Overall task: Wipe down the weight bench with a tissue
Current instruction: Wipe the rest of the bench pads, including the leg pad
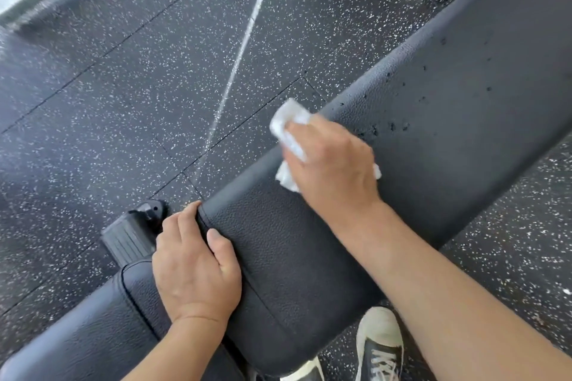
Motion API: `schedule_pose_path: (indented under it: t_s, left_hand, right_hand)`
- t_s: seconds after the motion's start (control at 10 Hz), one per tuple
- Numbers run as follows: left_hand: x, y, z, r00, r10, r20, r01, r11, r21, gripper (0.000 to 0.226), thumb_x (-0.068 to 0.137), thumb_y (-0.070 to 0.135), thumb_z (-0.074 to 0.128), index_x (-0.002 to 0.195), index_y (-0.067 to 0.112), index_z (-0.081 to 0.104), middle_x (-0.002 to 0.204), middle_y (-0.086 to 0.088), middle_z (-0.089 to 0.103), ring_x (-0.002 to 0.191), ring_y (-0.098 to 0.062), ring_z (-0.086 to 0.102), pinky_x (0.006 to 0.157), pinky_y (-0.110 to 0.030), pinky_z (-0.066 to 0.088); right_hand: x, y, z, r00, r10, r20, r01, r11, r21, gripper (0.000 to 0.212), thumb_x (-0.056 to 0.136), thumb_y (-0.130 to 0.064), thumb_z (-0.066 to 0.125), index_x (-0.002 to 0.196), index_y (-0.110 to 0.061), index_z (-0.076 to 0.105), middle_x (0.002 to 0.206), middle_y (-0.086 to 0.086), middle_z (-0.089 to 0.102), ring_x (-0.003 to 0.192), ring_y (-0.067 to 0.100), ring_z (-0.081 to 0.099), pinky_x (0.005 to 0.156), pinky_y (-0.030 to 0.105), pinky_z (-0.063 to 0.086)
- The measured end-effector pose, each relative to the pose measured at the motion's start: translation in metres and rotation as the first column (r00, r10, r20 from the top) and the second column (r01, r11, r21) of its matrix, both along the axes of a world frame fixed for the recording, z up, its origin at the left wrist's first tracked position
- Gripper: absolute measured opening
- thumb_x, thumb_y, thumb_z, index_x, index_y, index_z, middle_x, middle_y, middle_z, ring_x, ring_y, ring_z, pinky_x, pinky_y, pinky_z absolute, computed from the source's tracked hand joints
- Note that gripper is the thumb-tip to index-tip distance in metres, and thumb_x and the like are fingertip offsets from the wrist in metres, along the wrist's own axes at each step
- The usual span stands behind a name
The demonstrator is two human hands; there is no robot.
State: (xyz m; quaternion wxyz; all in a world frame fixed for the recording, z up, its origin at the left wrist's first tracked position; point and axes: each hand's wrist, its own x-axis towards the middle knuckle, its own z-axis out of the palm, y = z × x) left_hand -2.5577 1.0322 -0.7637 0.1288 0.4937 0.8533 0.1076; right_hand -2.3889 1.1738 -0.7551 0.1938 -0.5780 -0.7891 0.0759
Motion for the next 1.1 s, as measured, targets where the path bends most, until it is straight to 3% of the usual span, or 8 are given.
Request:
schedule_pose_path:
  t_s: [0.2, 0.3, 0.4, 0.5, 0.7, 0.9, 1.0, 1.1]
  left_hand:
    - [-0.003, -0.001, -0.005, 1.000, 0.009, -0.004, -0.009, 1.000, 0.026, 0.055, 0.091, 0.035, 0.036, 0.136, 0.007, 0.052, 0.123, -0.019, 0.056, 0.103, -0.042, 0.054, 0.085, -0.054, 0.044]
    - [-0.004, -0.002, -0.008, 1.000, 0.006, -0.002, -0.006, 0.999, 0.036, 0.054, 0.092, 0.034, 0.037, 0.136, 0.008, 0.051, 0.121, -0.019, 0.056, 0.100, -0.041, 0.054, 0.084, -0.054, 0.043]
    - [-0.004, -0.003, -0.007, 1.000, 0.006, -0.001, -0.005, 0.999, 0.039, 0.053, 0.092, 0.035, 0.036, 0.136, 0.008, 0.052, 0.121, -0.018, 0.056, 0.101, -0.041, 0.054, 0.083, -0.054, 0.044]
    - [-0.004, -0.002, -0.008, 1.000, 0.001, 0.005, -0.001, 0.999, 0.039, 0.054, 0.093, 0.034, 0.035, 0.136, 0.008, 0.052, 0.121, -0.019, 0.056, 0.102, -0.042, 0.054, 0.082, -0.054, 0.045]
    - [-0.003, -0.002, -0.009, 1.000, -0.001, -0.019, 0.002, 0.999, 0.041, 0.054, 0.094, 0.034, 0.033, 0.137, 0.007, 0.051, 0.121, -0.020, 0.055, 0.100, -0.042, 0.052, 0.083, -0.055, 0.044]
    - [-0.002, -0.002, -0.007, 1.000, 0.001, -0.008, -0.001, 0.999, 0.047, 0.055, 0.093, 0.035, 0.034, 0.137, 0.006, 0.052, 0.124, -0.021, 0.055, 0.103, -0.043, 0.053, 0.085, -0.056, 0.044]
    - [-0.003, -0.002, -0.006, 1.000, 0.009, -0.012, -0.008, 0.999, 0.039, 0.055, 0.093, 0.035, 0.035, 0.137, 0.007, 0.051, 0.124, -0.020, 0.056, 0.103, -0.042, 0.053, 0.085, -0.055, 0.044]
    - [-0.003, -0.002, -0.005, 1.000, 0.008, -0.009, -0.008, 0.999, 0.038, 0.055, 0.093, 0.035, 0.035, 0.137, 0.007, 0.051, 0.125, -0.019, 0.056, 0.104, -0.041, 0.053, 0.086, -0.055, 0.045]
  right_hand:
    - [0.134, -0.049, -0.007, 0.984, -0.174, 0.026, 0.170, 0.979, 0.110, 0.015, 0.103, -0.030, 0.059, 0.109, -0.022, 0.070, 0.077, -0.002, 0.045, 0.065, 0.024, 0.047, 0.052, 0.038, 0.045]
    - [0.122, -0.092, -0.006, 0.999, -0.052, 0.014, 0.051, 0.994, 0.098, 0.021, 0.105, -0.028, 0.056, 0.114, -0.018, 0.071, 0.079, -0.005, 0.042, 0.064, 0.023, 0.044, 0.056, 0.037, 0.042]
    - [0.062, -0.133, -0.004, 0.969, 0.243, 0.052, -0.246, 0.965, 0.087, 0.027, 0.096, -0.016, 0.054, 0.113, -0.016, 0.076, 0.080, 0.000, 0.055, 0.060, 0.026, 0.046, 0.053, 0.040, 0.039]
    - [0.005, -0.132, -0.006, 0.939, 0.343, -0.015, -0.342, 0.938, 0.050, 0.027, 0.096, -0.027, 0.062, 0.116, -0.014, 0.076, 0.081, 0.001, 0.060, 0.066, 0.024, 0.049, 0.057, 0.039, 0.039]
    - [-0.023, -0.039, -0.004, 0.972, 0.226, -0.060, -0.220, 0.971, 0.096, 0.026, 0.088, -0.028, 0.070, 0.110, -0.015, 0.074, 0.084, 0.003, 0.062, 0.069, 0.027, 0.058, 0.055, 0.040, 0.046]
    - [0.098, -0.002, -0.009, 0.994, -0.110, -0.013, 0.111, 0.986, 0.123, 0.011, 0.091, -0.030, 0.065, 0.100, -0.025, 0.067, 0.079, -0.001, 0.048, 0.067, 0.027, 0.055, 0.051, 0.035, 0.043]
    - [0.137, -0.041, -0.013, 0.995, -0.095, -0.020, 0.096, 0.991, 0.088, 0.017, 0.100, -0.032, 0.058, 0.112, -0.025, 0.069, 0.082, -0.010, 0.035, 0.069, 0.019, 0.044, 0.058, 0.035, 0.039]
    - [0.113, -0.093, -0.007, 0.997, 0.071, 0.022, -0.073, 0.988, 0.138, 0.012, 0.103, -0.022, 0.050, 0.109, -0.025, 0.060, 0.076, -0.006, 0.049, 0.059, 0.024, 0.046, 0.053, 0.036, 0.041]
